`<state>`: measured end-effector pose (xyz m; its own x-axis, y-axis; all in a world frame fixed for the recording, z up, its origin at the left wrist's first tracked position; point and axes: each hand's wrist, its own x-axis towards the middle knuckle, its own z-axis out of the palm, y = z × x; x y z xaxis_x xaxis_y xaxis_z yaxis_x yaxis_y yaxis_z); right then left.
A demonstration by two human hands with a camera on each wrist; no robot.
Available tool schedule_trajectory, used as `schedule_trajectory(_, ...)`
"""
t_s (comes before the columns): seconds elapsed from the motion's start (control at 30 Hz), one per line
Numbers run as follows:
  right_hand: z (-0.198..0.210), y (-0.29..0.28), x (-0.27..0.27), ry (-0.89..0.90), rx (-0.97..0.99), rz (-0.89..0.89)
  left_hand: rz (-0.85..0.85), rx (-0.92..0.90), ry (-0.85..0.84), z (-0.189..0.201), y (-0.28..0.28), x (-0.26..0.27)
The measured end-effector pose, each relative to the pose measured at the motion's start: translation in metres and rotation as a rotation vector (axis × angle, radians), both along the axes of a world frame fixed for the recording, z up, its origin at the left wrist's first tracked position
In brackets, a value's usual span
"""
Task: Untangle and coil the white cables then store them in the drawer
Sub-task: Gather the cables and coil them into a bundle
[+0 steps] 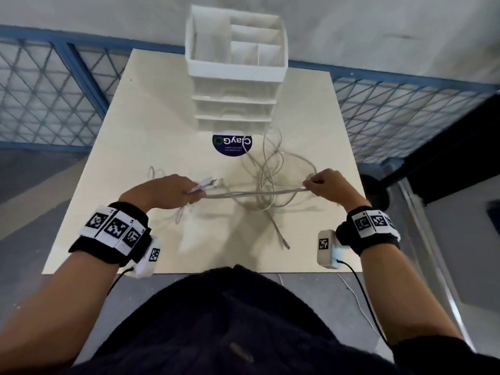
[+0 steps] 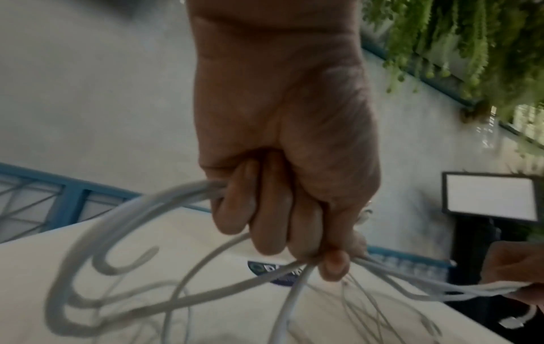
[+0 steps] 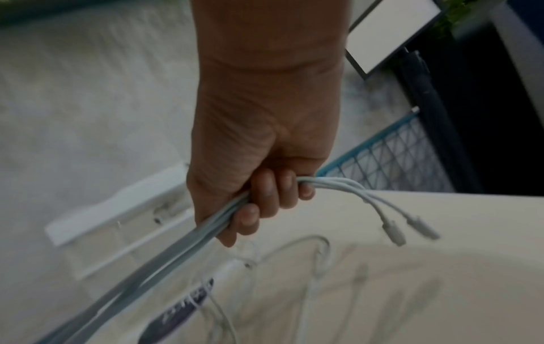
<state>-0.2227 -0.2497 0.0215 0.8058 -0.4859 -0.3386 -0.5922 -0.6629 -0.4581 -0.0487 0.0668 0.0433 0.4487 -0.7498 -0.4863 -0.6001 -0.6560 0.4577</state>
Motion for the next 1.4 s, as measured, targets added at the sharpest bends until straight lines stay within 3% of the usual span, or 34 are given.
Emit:
schedule_trajectory(0.17, -0.053, 0.009, -0.033, 0.158, 0.061, 0.033, -0.184, 0.287, -0.026, -0.025, -0.014, -0.024)
schedule_trajectory(0.27, -0.072, 0.018, -0.038, 0.199, 0.02, 0.075, -0.17, 0.297, -0.062, -0.041, -0.015, -0.035)
schedule_trajectory(0.4, -0.079, 0.044, -0.014, -0.044, -0.076, 0.06, -0.049, 0.281, -0.075, -0.047, -0.017, -0.043)
schedule_trajectory(0.53, -0.086, 0.089, 0.035, -0.202, 0.023, 0.23, 0.092, 0.23, -0.035, -0.049, -0.022, -0.046)
schedule_trajectory(0.7, -0.106, 0.115, 0.063, -0.076, 0.051, 0.216, 0.264, 0.037, 0.136, -0.043, -0.018, -0.04)
schedule_trajectory(0.83, -0.089, 0.099, 0.078, -0.191, 0.114, 0.106, 0.379, -0.185, 0.178, -0.042, -0.014, -0.03)
schedule_trajectory(0.97, -0.038, 0.098, 0.096, -0.388, 0.326, 0.023, 0.75, -0.58, 0.579, -0.028, -0.021, -0.016)
schedule_trajectory(1.03, -0.013, 0.106, 0.1, -0.478, 0.452, 0.051, 0.838, -0.757, 0.711, -0.02, -0.028, -0.008)
schedule_trajectory(1.2, 0.018, 0.13, 0.1, -0.495, 0.538, 0.207, 0.857, -0.974, 0.736, -0.006, -0.047, 0.003)
schedule_trajectory(1.4, 0.017, 0.132, 0.102, -0.463, 0.543, 0.227, 0.789, -1.024, 0.81, 0.002, -0.06, -0.001)
